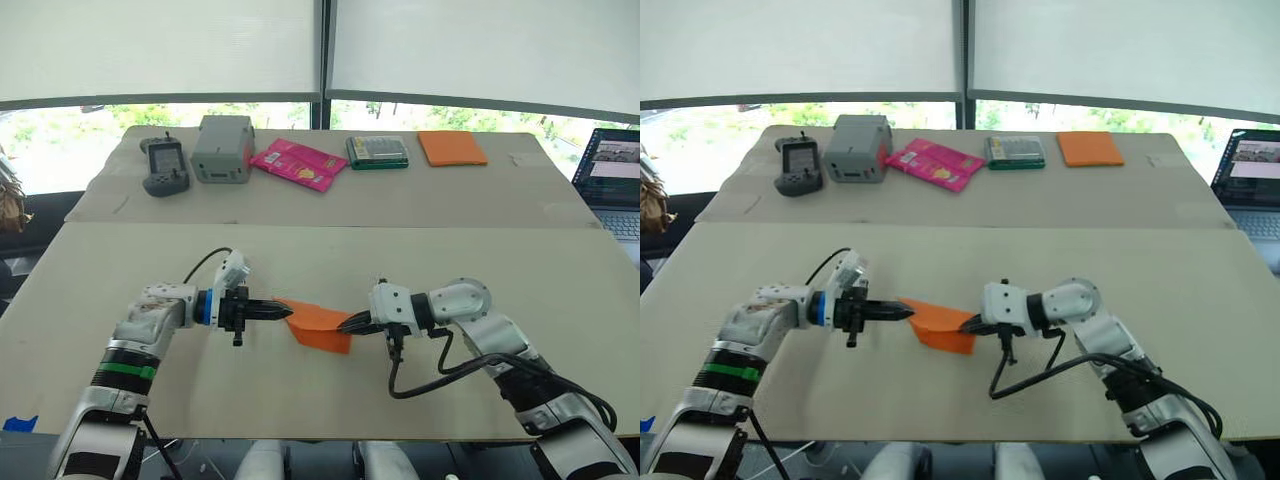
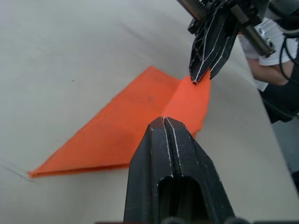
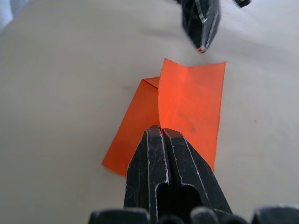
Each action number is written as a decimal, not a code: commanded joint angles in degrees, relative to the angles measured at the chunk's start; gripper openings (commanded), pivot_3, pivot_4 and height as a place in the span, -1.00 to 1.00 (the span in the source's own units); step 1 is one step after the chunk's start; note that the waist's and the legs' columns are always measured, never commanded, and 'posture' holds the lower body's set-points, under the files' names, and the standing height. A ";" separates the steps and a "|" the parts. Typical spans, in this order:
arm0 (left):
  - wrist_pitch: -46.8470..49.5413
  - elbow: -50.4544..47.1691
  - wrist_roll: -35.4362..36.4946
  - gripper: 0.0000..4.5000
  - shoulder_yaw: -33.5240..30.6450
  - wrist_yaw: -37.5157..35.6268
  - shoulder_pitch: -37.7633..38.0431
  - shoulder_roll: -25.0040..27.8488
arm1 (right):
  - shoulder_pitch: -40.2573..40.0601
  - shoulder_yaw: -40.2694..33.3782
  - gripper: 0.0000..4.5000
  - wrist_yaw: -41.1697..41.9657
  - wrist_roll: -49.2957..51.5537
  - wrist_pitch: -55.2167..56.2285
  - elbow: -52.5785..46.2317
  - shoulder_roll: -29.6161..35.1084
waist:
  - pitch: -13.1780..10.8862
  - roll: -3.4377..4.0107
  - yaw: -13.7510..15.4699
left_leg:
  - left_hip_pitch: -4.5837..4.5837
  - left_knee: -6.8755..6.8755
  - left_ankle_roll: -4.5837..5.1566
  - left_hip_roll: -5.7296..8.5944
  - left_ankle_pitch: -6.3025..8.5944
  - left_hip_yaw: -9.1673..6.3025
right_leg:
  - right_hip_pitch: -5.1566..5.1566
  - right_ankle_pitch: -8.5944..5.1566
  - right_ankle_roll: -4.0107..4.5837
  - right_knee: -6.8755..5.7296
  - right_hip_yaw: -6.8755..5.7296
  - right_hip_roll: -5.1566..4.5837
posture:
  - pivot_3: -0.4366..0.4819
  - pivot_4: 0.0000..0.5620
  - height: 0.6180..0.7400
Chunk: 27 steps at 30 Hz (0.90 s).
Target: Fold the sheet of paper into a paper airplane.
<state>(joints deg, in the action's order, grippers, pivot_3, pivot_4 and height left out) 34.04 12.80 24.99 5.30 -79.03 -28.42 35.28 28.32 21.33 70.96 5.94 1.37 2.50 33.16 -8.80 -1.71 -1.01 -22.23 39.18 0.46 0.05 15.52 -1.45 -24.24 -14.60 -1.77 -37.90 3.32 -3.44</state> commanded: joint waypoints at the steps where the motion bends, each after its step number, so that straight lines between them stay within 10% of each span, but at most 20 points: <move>1: 0.00 -2.85 0.12 -1.00 0.23 -0.67 0.67 1.69 | 0.13 -0.92 -0.98 1.25 1.22 0.61 -3.74 0.78 | 0.00 0.00 0.02 | 0.00 0.00 0.00 0.00 0.00 0.00 | -0.01 0.00 0.00 0.00 0.00 0.00 | -0.05 -0.47 1.00; 27: -13.22 -0.23 -8.66 -1.00 6.58 0.19 0.06 -0.42 | -2.16 0.67 -0.98 5.43 0.91 1.26 -8.82 2.57 | 0.00 0.00 0.11 | -0.02 0.00 0.00 0.01 0.00 0.00 | -0.01 0.00 0.00 0.03 0.00 0.00 | -0.05 -0.47 1.00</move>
<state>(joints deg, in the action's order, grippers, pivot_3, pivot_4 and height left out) 22.04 14.99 16.88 10.77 -77.30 -28.94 34.01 25.88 21.99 75.43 5.41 3.11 -4.25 35.39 -8.80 -1.71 -0.90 -22.25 39.18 0.46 0.06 15.52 -1.45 -24.25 -14.60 -1.77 -37.86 3.33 -3.45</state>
